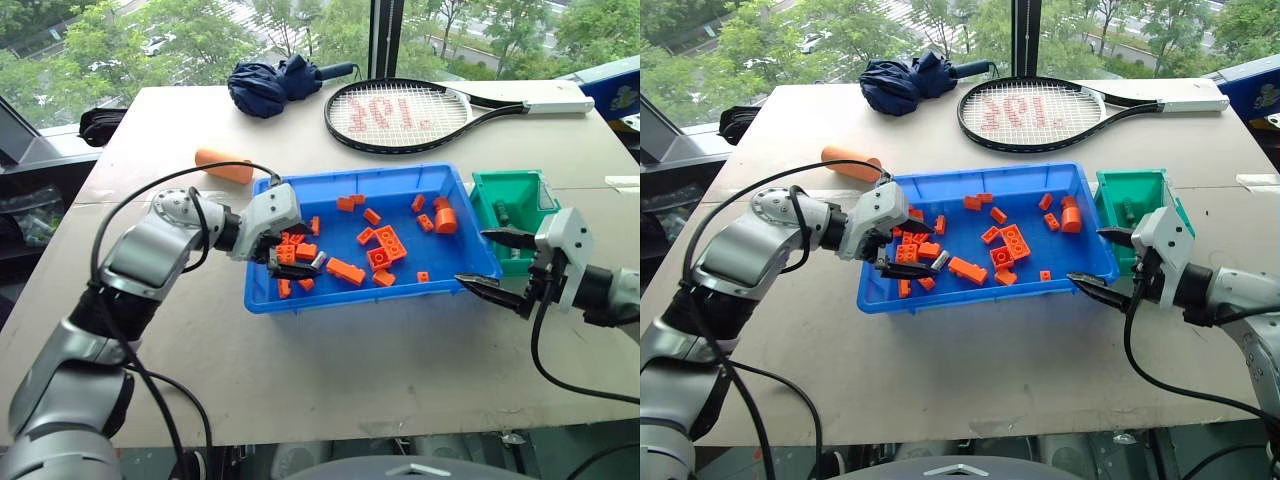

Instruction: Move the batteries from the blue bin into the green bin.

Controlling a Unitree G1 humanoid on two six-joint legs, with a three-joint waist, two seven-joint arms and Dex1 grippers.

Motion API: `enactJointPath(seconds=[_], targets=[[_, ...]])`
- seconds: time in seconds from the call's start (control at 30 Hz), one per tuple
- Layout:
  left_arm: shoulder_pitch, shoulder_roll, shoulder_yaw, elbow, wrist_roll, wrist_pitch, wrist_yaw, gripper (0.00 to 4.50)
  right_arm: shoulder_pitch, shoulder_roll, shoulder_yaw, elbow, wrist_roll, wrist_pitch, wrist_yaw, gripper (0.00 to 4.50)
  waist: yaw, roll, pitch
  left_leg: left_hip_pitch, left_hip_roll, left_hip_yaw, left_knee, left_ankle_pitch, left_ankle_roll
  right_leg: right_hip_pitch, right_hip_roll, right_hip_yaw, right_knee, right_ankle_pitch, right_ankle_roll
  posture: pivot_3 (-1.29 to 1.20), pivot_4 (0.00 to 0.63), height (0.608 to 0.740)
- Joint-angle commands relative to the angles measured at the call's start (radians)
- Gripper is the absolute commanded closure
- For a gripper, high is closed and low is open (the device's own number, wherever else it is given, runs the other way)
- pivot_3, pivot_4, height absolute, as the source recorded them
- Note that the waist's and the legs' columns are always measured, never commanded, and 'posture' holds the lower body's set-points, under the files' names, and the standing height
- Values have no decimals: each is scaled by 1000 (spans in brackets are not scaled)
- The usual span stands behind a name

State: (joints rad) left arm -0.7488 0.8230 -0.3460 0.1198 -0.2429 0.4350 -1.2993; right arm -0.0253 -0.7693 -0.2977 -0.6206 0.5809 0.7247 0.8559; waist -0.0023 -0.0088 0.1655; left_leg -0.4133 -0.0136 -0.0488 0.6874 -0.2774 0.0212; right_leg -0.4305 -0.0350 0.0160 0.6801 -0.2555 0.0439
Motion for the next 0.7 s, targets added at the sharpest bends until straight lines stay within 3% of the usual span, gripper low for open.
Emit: enactJointPath(seconds=[0.03,0.37,0.5,0.7], targets=[[-104,-53,-25,163,72,-150,-70,0,49,-13,-70,-67,48,0,-6,17,6,-1,0,0,0,-1,1,0,0,1,0,-1,0,0,0,0,150,740],[-290,-182,-102,555,190,-523,-309,0,201,5,-182,-160,156,-97,43,17,0,-1,0,0,-1,0,1,-1,1,1,1,-1,-1,0,0,0,150,740],[-355,-165,-202,643,208,-636,-315,0,191,-11,-164,-141,145,-125,39,17,-7,-1,0,0,-1,0,1,-1,1,1,1,-1,0,0,0,0,150,740],[-433,-200,-208,796,279,-789,-315,0,177,-16,-141,-134,146,-141,29,17,-7,-1,0,0,-1,-1,2,-1,1,1,1,-1,0,0,0,0,150,740]])
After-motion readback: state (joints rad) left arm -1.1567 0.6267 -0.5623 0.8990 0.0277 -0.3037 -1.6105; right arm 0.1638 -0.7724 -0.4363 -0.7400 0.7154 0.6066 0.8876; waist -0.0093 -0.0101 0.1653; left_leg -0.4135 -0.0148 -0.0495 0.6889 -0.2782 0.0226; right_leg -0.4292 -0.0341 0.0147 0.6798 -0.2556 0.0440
